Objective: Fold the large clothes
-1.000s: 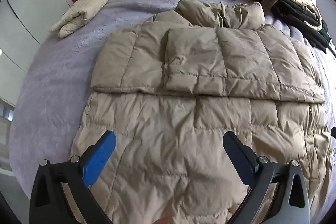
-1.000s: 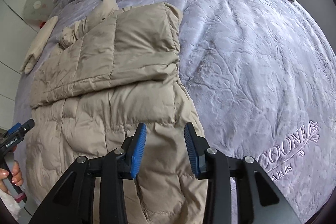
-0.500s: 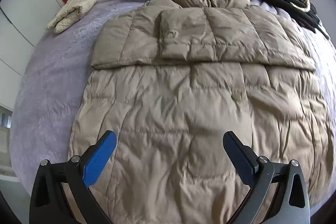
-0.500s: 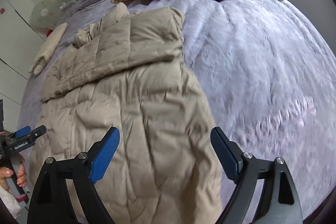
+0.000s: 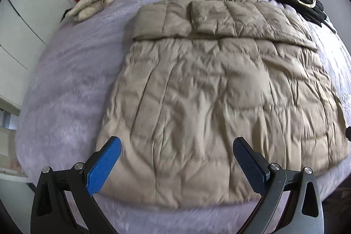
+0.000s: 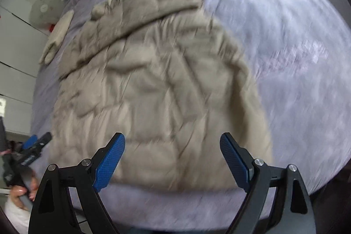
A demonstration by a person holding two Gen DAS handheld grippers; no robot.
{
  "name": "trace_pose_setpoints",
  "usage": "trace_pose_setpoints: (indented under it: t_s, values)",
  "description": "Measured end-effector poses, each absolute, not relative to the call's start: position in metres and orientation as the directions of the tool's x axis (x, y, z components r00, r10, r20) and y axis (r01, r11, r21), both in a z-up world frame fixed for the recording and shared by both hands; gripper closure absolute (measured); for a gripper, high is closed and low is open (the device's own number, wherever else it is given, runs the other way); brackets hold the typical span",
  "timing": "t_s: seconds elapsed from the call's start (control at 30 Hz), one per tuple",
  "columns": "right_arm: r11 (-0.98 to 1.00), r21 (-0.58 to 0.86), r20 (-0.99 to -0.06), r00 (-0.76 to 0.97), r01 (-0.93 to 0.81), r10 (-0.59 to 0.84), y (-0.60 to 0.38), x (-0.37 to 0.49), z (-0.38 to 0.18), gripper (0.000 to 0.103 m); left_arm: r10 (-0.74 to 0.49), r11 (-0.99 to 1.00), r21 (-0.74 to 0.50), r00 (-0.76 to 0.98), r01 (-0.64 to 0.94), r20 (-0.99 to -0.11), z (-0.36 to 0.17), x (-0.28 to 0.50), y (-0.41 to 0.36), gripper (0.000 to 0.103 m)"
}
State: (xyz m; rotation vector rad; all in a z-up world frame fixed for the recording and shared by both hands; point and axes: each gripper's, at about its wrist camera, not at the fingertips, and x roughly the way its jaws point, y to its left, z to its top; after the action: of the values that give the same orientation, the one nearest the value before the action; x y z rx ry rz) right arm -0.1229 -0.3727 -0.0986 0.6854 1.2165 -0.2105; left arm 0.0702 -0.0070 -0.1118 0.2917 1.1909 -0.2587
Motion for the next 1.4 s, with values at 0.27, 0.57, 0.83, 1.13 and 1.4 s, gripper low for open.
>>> trace_pose_setpoints:
  t_s: [0.27,0.57,0.83,1.13,1.4]
  values:
    - [0.758,0.375,-0.916,0.339,0.534,0.215,-0.350,-0.148,-0.095,0.013,-0.048,0.950,0.038,0.265,0.311,-0.963,-0.117,0.038,0.034,0.001]
    - [0.657,0.461,-0.887,0.337,0.596,0.316,-0.351,-0.172,-0.106,0.013,-0.114,0.985,-0.091,0.154,0.148,-0.982,-0.133,0.024,0.099,0.001]
    - [0.512,0.533,-0.843,0.369,0.674,0.392,-0.359,-0.193,-0.126,0.013,-0.217,0.976,-0.216,0.087,0.019,-0.972,-0.158,0.025,0.129,0.001]
    - [0.382,0.559,-0.815,0.402,0.736,0.417,-0.375,-0.207,-0.143,0.013,-0.388,0.921,-0.389,0.040,-0.006,-0.921,-0.182,0.049,0.116,0.001]
    - [0.346,0.580,-0.804,0.447,0.738,0.392,-0.387,-0.200,-0.148,0.013,-0.424,0.904,-0.423,-0.007,0.057,-0.906,-0.199,0.069,0.084,0.001]
